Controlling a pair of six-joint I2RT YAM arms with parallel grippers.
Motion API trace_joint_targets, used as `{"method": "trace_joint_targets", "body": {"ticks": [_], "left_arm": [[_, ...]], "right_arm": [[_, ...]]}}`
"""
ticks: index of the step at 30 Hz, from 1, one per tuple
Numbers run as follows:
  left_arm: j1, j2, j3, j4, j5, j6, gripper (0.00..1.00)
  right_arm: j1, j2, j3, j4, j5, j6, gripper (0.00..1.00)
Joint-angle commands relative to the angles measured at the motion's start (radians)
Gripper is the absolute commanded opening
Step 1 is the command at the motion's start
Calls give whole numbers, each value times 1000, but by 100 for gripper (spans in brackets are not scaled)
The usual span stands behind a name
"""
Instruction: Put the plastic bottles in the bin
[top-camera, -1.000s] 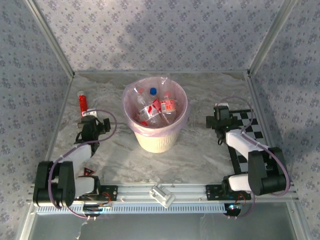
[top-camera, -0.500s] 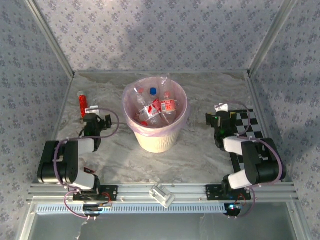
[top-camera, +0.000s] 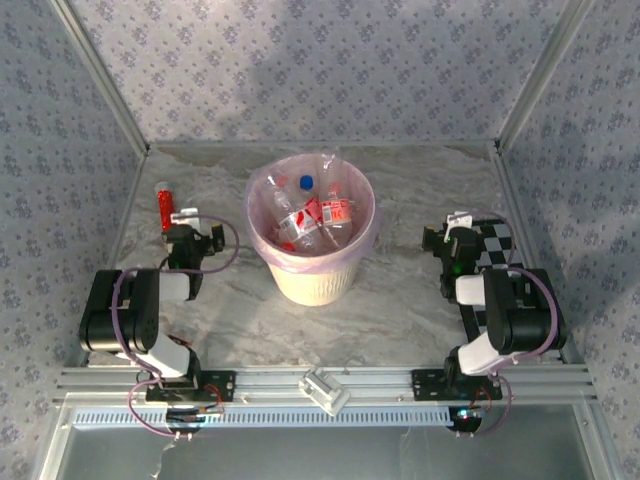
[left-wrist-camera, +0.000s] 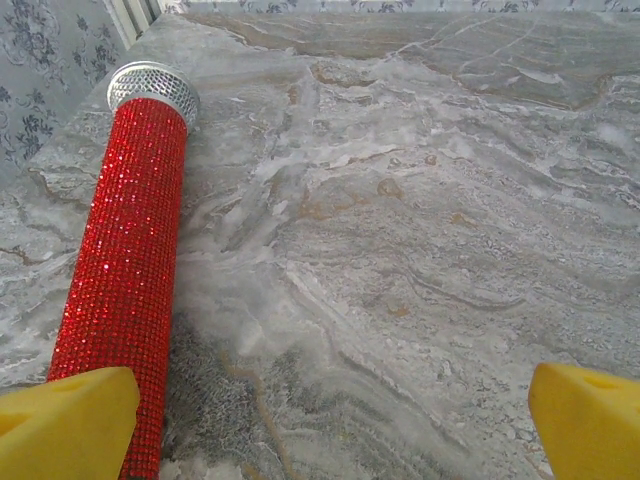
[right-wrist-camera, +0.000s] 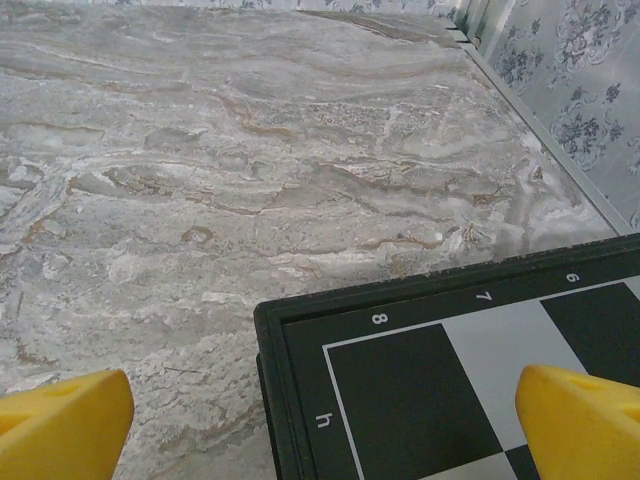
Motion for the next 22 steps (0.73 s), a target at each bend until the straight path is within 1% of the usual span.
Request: {"method": "trace_joint_targets", "body": {"ticks": [1,22], "left_arm": [[7,8,-6,50,22,5,100],[8,8,-7,52,21,7,100]], "right_arm": [[-6,-1,3,29,-19,18,100],[-10,0,4,28,-25,19,100]]}}
